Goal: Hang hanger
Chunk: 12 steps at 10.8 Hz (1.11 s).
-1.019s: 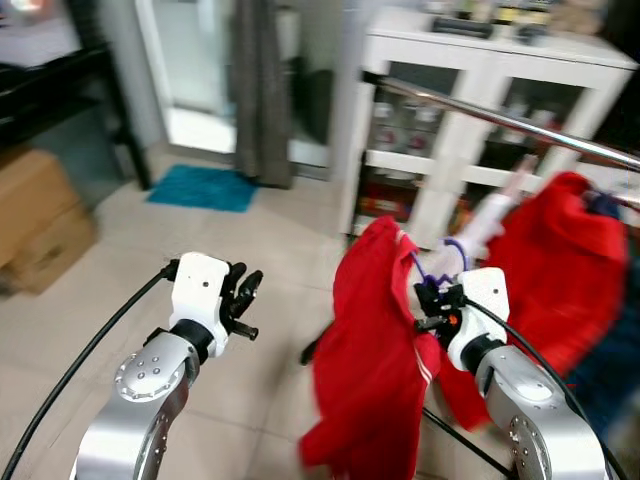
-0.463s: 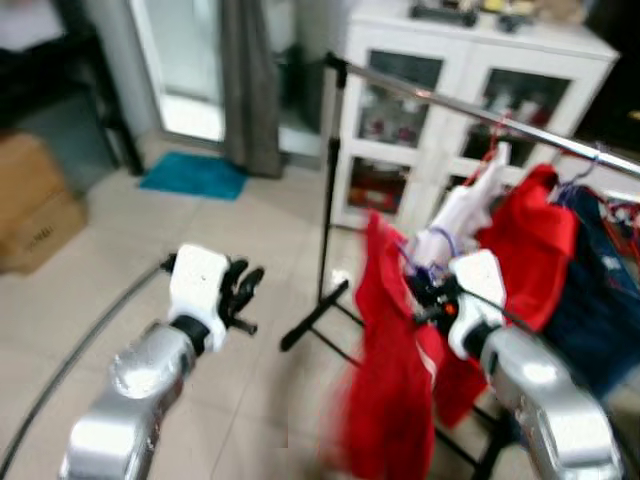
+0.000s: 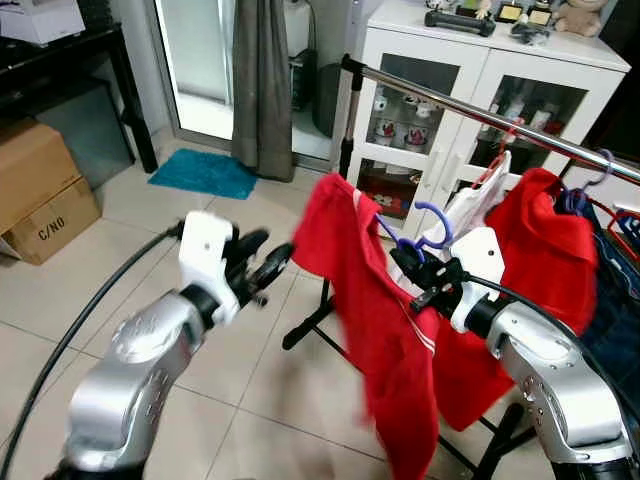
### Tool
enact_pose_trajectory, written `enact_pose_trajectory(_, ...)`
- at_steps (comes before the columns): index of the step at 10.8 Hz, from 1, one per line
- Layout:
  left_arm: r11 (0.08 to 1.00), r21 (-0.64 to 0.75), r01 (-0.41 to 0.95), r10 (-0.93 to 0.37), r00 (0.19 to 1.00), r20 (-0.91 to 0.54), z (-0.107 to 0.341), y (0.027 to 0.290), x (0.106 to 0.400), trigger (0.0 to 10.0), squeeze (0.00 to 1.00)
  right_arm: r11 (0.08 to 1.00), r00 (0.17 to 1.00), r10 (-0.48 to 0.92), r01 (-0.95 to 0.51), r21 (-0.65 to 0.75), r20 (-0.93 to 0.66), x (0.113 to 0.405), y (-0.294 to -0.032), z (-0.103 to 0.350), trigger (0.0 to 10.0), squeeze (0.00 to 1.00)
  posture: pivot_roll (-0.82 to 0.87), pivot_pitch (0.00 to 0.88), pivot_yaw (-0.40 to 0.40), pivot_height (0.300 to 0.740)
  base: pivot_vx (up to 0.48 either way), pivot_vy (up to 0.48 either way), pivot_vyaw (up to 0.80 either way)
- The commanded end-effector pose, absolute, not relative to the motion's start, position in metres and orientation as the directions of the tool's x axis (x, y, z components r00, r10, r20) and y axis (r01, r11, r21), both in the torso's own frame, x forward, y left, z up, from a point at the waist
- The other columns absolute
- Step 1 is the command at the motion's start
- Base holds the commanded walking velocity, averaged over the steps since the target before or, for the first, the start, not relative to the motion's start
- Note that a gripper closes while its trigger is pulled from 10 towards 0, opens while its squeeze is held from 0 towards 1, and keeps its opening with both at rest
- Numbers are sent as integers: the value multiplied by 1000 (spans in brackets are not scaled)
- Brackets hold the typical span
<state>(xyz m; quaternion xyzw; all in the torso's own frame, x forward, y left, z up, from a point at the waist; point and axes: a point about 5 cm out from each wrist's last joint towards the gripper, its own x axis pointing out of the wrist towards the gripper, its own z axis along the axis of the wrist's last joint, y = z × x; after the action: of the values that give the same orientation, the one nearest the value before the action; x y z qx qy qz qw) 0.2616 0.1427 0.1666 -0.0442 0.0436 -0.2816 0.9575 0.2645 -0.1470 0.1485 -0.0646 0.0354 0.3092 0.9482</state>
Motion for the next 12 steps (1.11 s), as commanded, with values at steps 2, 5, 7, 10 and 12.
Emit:
enact_pose_trajectory(2, 746, -199, 635, -649, 760, -7, 171, 130, 272, 10000, 1000, 778, 791, 610, -607, -161, -35, 264, -142, 162, 10000, 0, 68, 0, -75, 740, 0, 0, 0)
enact_pose_trajectory(5, 658, -177, 732, -748, 663, -37, 170, 122, 274, 10000, 1000, 764, 785, 619, -613, -201, -41, 261, -134, 160, 10000, 0, 60, 0, -60, 740, 0, 0, 0)
enact_pose_trajectory(7, 665, -115, 738, -747, 660, -82, 164, 118, 289, 10000, 1000, 761, 780, 625, -616, -203, -23, 260, -129, 162, 10000, 0, 60, 0, -55, 740, 0, 0, 0)
enact_pose_trajectory(10, 653, -99, 751, -757, 647, -89, 162, 104, 312, 10000, 0, 752, 772, 635, -624, -213, -19, 259, -124, 162, 10000, 0, 55, 0, -46, 740, 0, 0, 0)
enact_pose_trajectory(12, 670, -79, 738, -743, 666, -69, 163, 98, 320, 0, 0, 748, 774, 632, -619, -241, -25, 258, -122, 162, 10000, 0, 51, 3, -38, 740, 0, 0, 0)
